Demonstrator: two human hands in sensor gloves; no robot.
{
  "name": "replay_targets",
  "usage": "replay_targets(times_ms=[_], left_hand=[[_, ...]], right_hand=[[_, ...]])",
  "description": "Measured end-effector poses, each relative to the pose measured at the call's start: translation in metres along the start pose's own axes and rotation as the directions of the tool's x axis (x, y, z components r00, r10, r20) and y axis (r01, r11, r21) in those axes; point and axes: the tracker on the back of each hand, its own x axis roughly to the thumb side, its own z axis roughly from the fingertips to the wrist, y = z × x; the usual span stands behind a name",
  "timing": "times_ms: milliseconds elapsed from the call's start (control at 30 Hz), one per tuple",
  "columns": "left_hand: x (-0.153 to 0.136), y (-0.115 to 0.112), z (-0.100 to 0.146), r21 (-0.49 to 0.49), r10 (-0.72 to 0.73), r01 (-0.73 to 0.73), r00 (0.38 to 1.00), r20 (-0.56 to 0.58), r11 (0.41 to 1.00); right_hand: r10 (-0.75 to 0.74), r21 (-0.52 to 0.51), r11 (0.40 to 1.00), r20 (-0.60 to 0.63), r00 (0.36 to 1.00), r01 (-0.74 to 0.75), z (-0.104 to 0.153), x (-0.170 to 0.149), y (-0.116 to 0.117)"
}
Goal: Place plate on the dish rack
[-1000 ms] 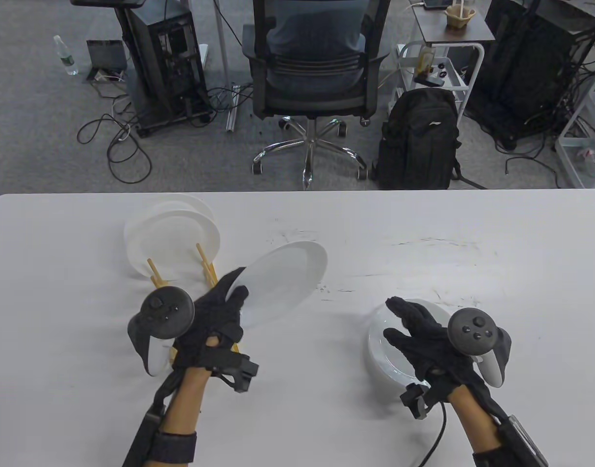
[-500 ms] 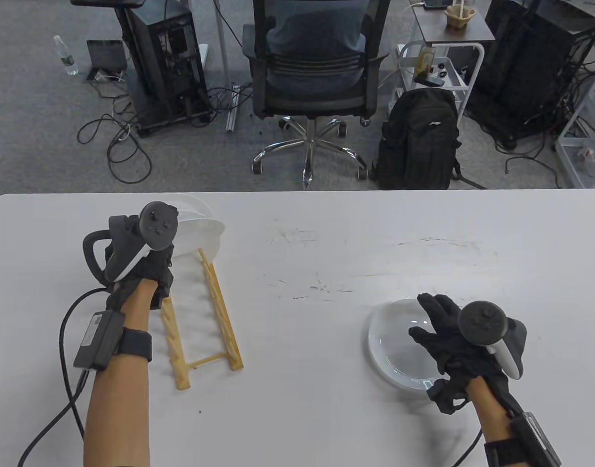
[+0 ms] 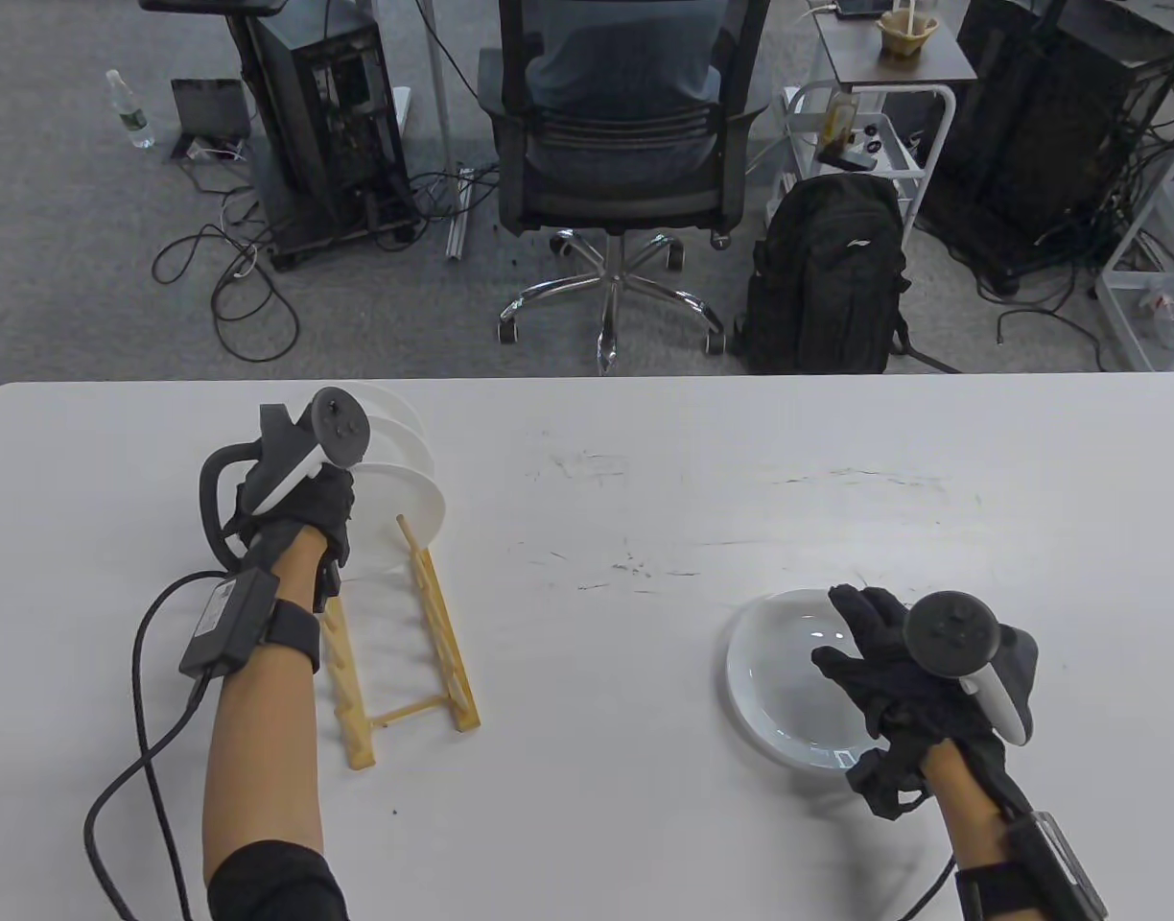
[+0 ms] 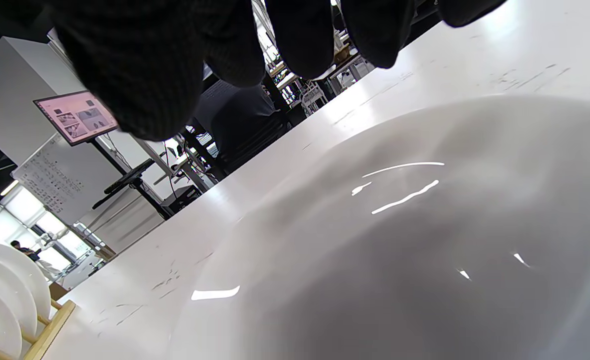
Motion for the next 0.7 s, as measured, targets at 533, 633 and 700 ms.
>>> replay_targets(times_ms=[533, 633, 700], left_hand=[[0.021, 0.024, 0.123, 0.104, 0.182, -0.185, 0.983, 0.038, 0.977], [0.040, 0.008, 0.155, 0.101, 0.279, -0.289, 0.955, 0.103, 0.952], [0.050, -0.003, 0.170, 0.077, 0.320, -0.332, 0.938, 0.133, 0.940]], right_hand=[[0.007, 0.046, 0.999, -0.025, 1.000, -0.006, -0.005, -0.001, 0.001], [0.000, 0.049, 0.999, -0.029, 1.000, 0.001, -0.005, -0.003, 0.001], [0.003, 0.056, 0.998, -0.036, 0.999, -0.001, -0.005, -0.004, 0.000]])
